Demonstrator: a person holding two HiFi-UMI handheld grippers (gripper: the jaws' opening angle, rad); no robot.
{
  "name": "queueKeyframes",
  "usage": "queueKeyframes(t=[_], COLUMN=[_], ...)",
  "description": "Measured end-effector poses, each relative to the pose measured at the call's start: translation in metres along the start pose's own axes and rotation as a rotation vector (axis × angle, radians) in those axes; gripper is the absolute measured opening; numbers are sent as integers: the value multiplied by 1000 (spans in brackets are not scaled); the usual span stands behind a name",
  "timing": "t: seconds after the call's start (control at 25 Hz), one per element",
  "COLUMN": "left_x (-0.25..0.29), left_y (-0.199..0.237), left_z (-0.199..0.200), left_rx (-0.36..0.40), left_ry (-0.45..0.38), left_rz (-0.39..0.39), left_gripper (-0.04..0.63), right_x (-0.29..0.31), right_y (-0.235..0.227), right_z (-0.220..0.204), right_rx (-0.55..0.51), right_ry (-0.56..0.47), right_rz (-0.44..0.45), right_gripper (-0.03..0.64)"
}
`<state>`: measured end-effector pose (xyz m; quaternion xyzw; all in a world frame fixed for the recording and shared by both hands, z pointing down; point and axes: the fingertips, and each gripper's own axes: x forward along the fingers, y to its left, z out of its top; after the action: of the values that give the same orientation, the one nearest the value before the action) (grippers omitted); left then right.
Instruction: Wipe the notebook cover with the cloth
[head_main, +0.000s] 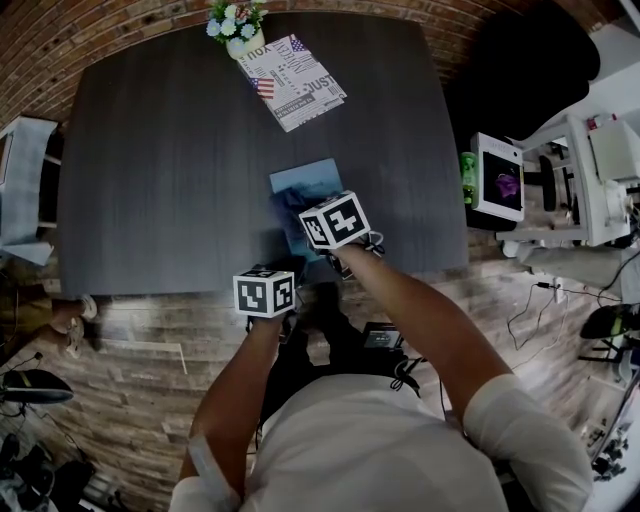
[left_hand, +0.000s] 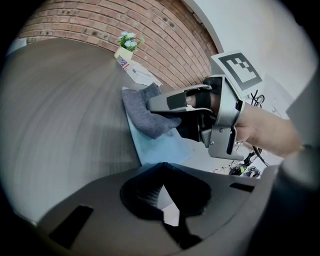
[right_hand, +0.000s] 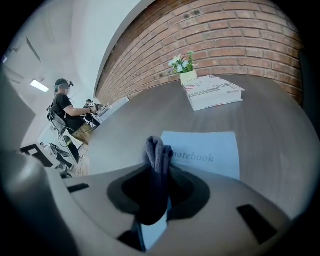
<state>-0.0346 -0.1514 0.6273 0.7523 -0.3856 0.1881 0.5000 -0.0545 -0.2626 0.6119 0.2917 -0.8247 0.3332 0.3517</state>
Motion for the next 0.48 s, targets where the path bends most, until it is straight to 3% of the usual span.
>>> queueKeyframes(t=[0.48], left_x=[0], left_y=[1], left_z=[-1], left_rx=[-10], left_ry=[0], left_rz=[0], left_gripper=[8], right_x=[-11], right_y=[-21], right_z=[-8], right_rx=[47], right_ry=[-14], right_rz=[-13], right_gripper=[84])
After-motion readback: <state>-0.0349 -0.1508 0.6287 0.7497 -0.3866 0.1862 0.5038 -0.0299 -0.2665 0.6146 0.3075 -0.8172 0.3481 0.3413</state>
